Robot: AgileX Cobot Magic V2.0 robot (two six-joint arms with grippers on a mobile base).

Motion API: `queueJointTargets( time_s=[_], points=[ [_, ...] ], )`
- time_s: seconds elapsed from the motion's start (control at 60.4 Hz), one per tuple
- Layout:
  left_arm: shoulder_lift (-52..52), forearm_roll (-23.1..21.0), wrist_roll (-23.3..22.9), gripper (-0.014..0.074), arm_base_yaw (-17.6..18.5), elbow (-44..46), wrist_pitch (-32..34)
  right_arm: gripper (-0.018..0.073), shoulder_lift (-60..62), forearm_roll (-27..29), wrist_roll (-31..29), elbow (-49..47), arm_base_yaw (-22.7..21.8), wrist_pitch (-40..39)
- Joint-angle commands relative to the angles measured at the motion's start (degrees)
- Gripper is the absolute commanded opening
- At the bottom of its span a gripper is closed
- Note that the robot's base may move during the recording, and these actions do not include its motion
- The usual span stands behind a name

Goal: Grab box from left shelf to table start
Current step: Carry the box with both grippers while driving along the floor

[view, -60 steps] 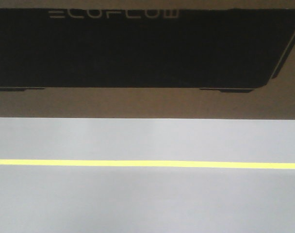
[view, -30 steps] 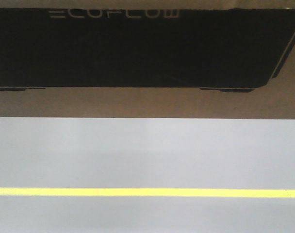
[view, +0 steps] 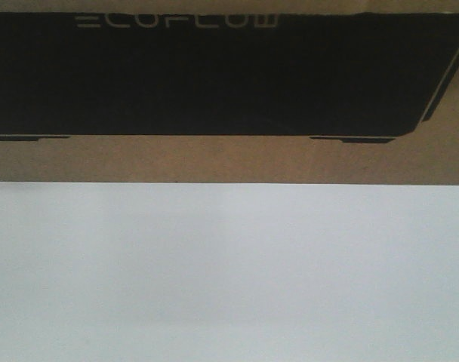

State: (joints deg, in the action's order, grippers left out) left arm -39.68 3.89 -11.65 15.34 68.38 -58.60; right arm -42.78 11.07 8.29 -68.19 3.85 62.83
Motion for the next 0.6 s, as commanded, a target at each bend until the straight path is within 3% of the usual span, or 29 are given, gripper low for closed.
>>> queueJointTargets(
  time_s=[0.0, 0.58],
  points=[
    [0.91, -0.47, -1.8, -0.0085, -0.09, 2.64, 10.39, 0.0026, -0.14, -5.2, -0.09, -1.54, -0.59, -6.23],
    [0.91, -0.47, -1.8, -0.0085, -0.09, 2.64, 10.39, 0.0026, -0.14, -5.2, -0.09, -1.54, -0.59, -6.23]
  ],
)
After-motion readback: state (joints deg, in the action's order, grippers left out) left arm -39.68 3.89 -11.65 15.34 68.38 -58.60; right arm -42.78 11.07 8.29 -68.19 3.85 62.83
